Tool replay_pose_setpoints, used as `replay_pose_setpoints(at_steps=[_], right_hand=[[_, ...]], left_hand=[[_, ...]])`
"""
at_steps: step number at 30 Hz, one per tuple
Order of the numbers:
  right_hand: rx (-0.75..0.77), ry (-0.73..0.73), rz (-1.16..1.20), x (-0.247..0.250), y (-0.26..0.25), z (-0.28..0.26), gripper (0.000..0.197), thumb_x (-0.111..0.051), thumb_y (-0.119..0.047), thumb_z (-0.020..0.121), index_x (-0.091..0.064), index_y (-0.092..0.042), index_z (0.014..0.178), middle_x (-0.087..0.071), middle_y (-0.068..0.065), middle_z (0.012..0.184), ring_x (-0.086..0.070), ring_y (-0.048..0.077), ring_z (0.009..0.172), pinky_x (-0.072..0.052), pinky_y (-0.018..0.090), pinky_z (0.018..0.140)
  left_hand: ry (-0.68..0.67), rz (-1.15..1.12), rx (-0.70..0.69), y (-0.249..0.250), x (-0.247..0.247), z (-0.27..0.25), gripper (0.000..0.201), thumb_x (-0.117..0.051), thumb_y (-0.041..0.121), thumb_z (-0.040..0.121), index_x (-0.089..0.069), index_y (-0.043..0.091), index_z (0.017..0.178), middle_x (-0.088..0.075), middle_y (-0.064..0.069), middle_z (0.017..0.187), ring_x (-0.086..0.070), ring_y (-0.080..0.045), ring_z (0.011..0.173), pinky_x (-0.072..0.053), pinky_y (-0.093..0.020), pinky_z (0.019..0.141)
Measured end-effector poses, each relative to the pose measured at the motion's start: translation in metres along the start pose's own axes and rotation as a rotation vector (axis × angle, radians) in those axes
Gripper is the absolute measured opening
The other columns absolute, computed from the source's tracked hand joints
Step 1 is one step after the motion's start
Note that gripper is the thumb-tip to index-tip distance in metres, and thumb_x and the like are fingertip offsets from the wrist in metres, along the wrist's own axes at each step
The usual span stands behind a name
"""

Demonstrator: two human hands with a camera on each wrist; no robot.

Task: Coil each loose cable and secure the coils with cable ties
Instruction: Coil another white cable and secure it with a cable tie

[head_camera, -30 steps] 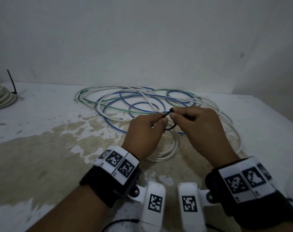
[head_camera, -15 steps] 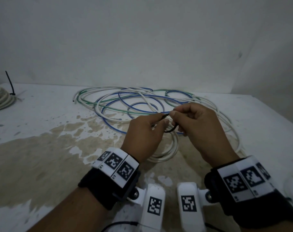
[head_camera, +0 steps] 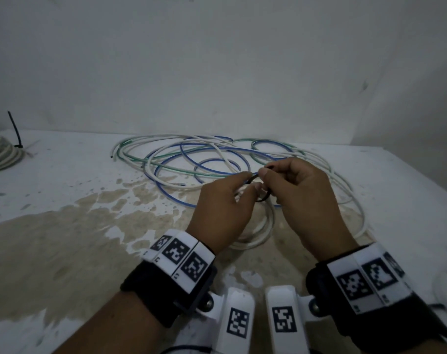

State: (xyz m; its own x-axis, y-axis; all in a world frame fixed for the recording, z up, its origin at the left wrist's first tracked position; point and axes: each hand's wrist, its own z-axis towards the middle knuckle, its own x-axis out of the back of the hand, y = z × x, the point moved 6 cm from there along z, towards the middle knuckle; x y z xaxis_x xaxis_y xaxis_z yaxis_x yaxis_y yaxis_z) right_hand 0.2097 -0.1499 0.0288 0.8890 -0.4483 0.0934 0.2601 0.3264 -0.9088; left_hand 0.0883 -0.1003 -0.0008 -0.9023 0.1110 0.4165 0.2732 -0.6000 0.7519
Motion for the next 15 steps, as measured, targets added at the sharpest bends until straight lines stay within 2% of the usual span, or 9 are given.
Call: replay_pose_setpoints(at_steps=[3,5,8,11,15], right_hand=[[0.047,0.043,-0.026,0.0001,-0.0038,-0.0014,0.011,-0.065,-0.005,0.085,-0.063,-0.01,0.076,-0.061,-0.008,0.052,-0.057,-0.004,0.049,-0.041,0.007,0.048],[0.056,0.063,-0.023,0.0016,-0.004,-0.0016,0.014,-0.065,-0.004,0.085,-0.062,-0.011,0.074,-0.061,-0.011,0.05,-0.056,-0.005,0.047,-0.04,0.006,0.048],[0.036,0.042,-0.004,0.0018,-0.0036,-0.0009,0.016,-0.064,-0.003,0.085,-0.061,-0.01,0.072,-0.061,-0.012,0.049,-0.055,-0.005,0.045,-0.04,0.007,0.047],[-0.001,-0.025,-0.012,-0.0005,-0.0012,0.0004,0.016,-0.065,-0.002,0.084,-0.062,-0.01,0.071,-0.064,-0.008,0.052,-0.059,0.0,0.05,-0.043,0.01,0.05],[0.017,-0.022,-0.045,0.0024,-0.0023,0.0013,0.017,-0.066,-0.004,0.083,-0.063,-0.009,0.067,-0.065,-0.006,0.055,-0.06,0.001,0.051,-0.044,0.01,0.052]], left_hand=[[-0.01,0.011,-0.003,0.0026,-0.0004,-0.0002,0.034,-0.049,0.038,0.088,-0.075,0.016,0.094,-0.073,-0.001,0.08,-0.066,-0.01,0.075,-0.048,-0.035,0.072],[-0.027,0.005,-0.009,0.0046,-0.0016,-0.0005,0.034,-0.049,0.038,0.088,-0.074,0.015,0.089,-0.071,-0.001,0.076,-0.065,-0.01,0.071,-0.048,-0.036,0.069],[-0.029,0.007,-0.055,0.0063,-0.0006,-0.0013,0.03,-0.049,0.034,0.088,-0.074,0.017,0.091,-0.072,0.001,0.08,-0.065,-0.009,0.072,-0.05,-0.035,0.07],[-0.052,0.069,-0.136,0.0093,-0.0006,-0.0026,0.037,-0.046,0.037,0.09,-0.074,0.016,0.101,-0.074,0.0,0.085,-0.066,-0.011,0.077,-0.049,-0.034,0.07],[-0.046,0.037,-0.132,0.0088,-0.0016,-0.0017,0.029,-0.051,0.031,0.09,-0.073,0.018,0.103,-0.074,0.002,0.088,-0.066,-0.008,0.08,-0.05,-0.032,0.072]])
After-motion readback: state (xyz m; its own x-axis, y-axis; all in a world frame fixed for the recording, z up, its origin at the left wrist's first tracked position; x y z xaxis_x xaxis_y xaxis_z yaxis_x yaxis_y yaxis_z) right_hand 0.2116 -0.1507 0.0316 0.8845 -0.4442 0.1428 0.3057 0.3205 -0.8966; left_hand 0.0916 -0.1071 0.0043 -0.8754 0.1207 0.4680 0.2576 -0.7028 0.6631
